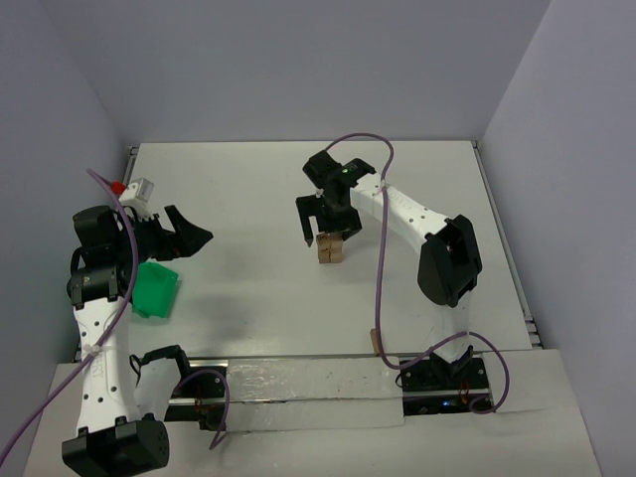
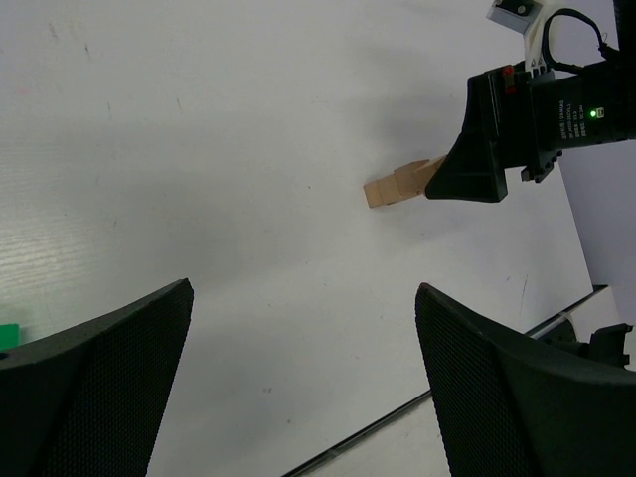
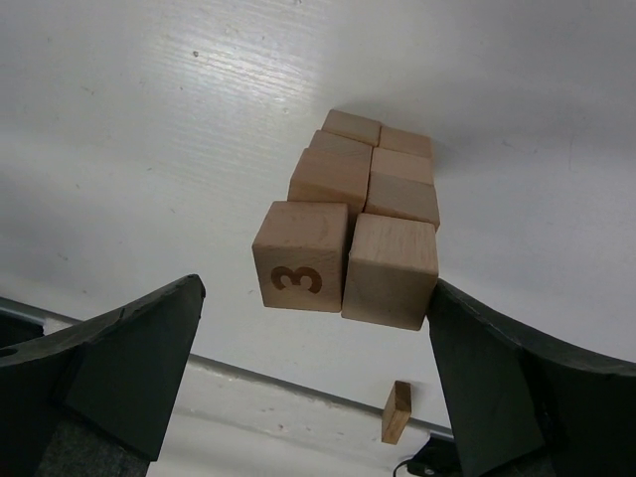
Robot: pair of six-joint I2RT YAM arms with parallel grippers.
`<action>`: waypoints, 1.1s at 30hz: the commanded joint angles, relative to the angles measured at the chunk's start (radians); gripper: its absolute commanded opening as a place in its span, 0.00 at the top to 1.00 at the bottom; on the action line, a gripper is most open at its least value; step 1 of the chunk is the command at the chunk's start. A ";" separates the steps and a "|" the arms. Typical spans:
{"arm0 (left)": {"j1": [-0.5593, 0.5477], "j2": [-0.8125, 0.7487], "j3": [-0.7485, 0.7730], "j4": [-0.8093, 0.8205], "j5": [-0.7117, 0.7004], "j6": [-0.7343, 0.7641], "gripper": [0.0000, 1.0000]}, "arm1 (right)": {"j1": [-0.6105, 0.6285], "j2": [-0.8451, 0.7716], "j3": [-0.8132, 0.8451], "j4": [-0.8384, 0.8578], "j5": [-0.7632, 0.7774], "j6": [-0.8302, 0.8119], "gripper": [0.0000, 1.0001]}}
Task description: Build the wood block tower
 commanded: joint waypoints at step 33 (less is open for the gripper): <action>-0.599 0.294 0.003 0.158 -0.290 0.086 0.48 | -0.293 -0.480 -0.256 0.222 -0.056 -0.319 0.02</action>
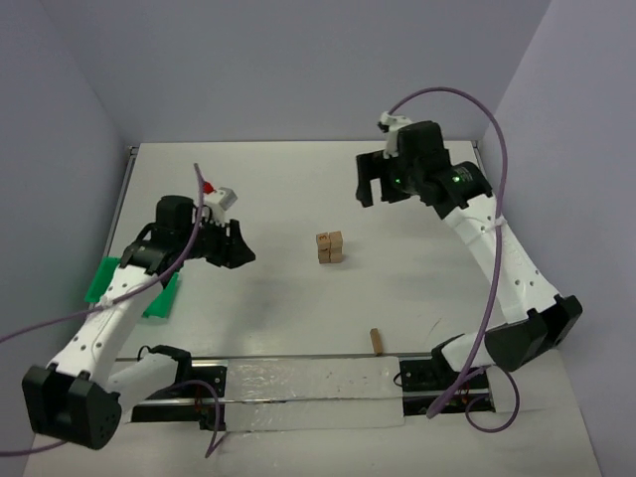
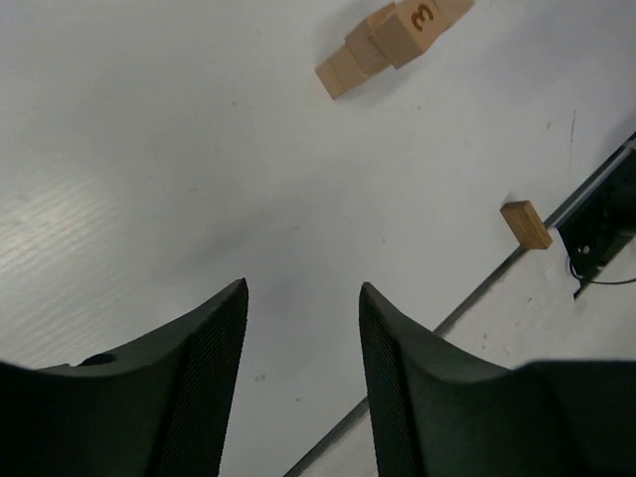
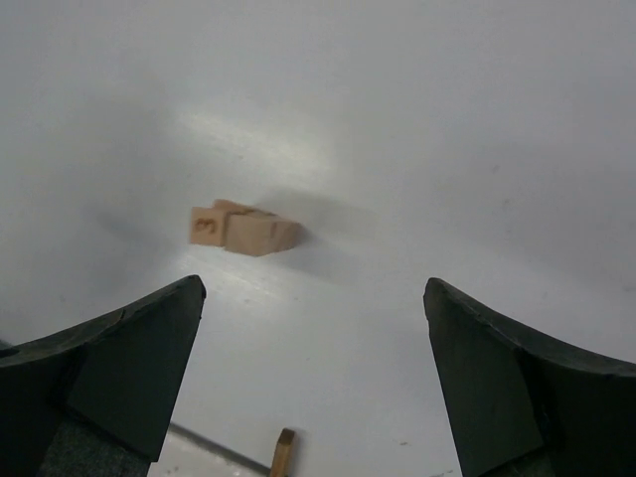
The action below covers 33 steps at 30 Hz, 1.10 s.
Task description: Build the wood block tower
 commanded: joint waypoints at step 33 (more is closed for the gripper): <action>-0.314 0.753 0.449 0.190 -0.074 -0.221 0.66 | -0.138 0.269 -0.262 0.170 -0.153 0.100 0.06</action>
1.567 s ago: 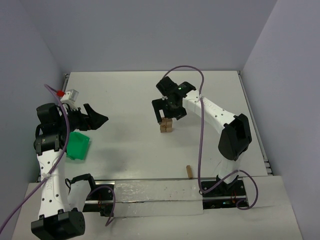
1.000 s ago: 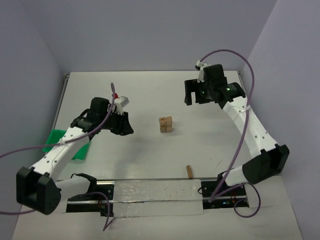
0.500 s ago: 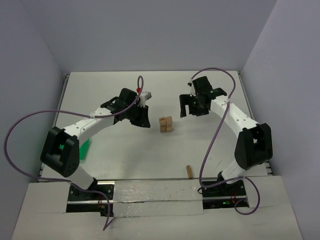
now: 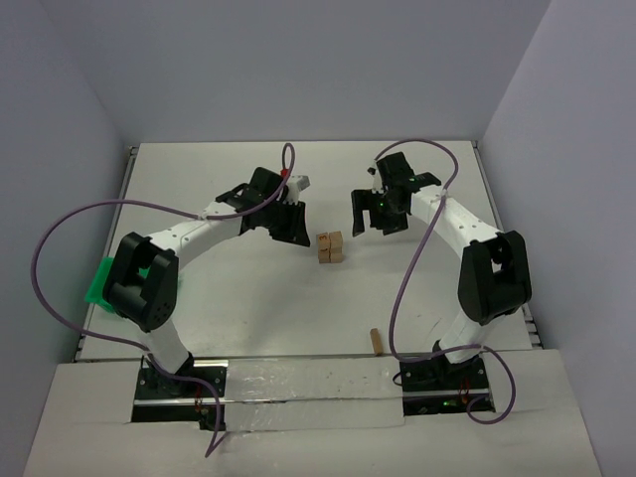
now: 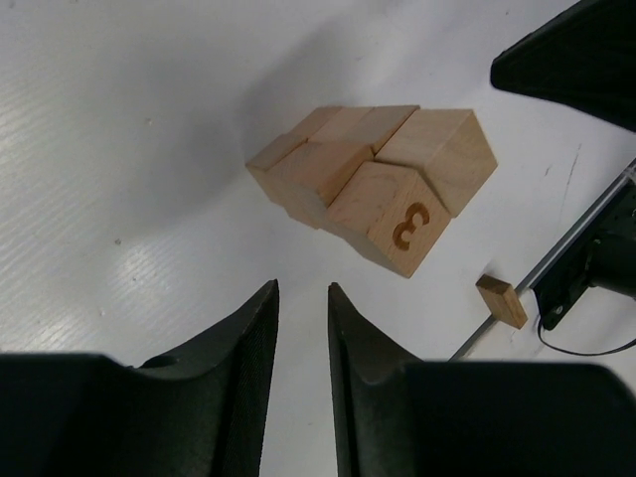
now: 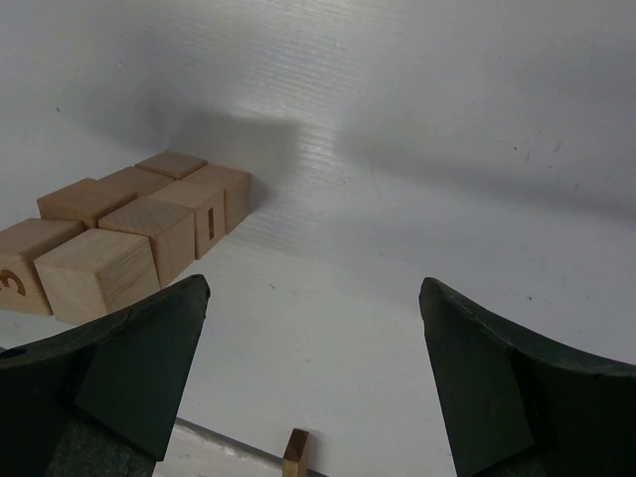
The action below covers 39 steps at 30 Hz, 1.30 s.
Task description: Build the wood block tower
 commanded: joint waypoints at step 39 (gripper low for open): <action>-0.004 0.059 0.097 0.090 0.078 -0.052 0.57 | 0.031 -0.001 0.038 0.008 -0.076 0.009 0.04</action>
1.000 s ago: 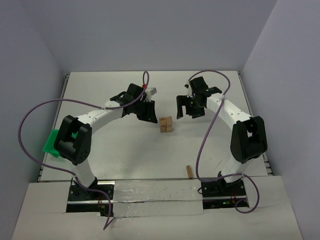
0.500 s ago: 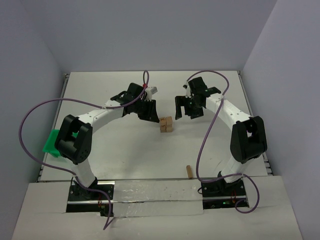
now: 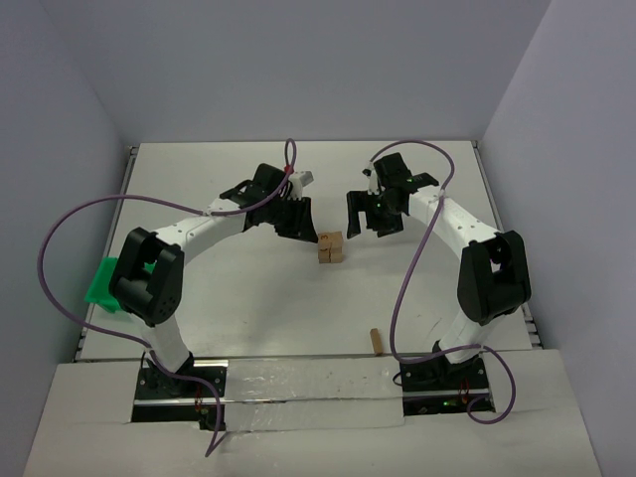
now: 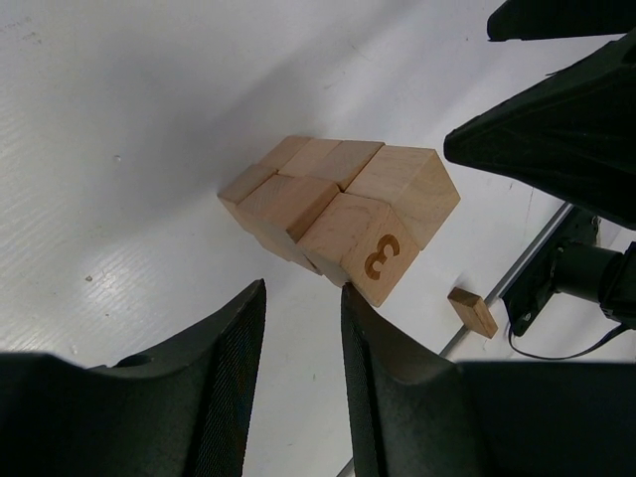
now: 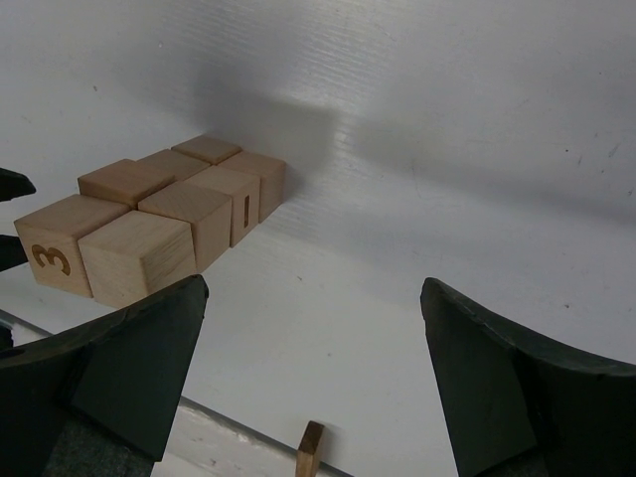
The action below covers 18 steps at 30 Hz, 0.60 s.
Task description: Build the wood block tower
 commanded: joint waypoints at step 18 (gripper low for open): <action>0.006 -0.001 0.046 0.051 0.015 -0.007 0.56 | 0.034 0.001 0.044 0.007 -0.035 0.005 0.04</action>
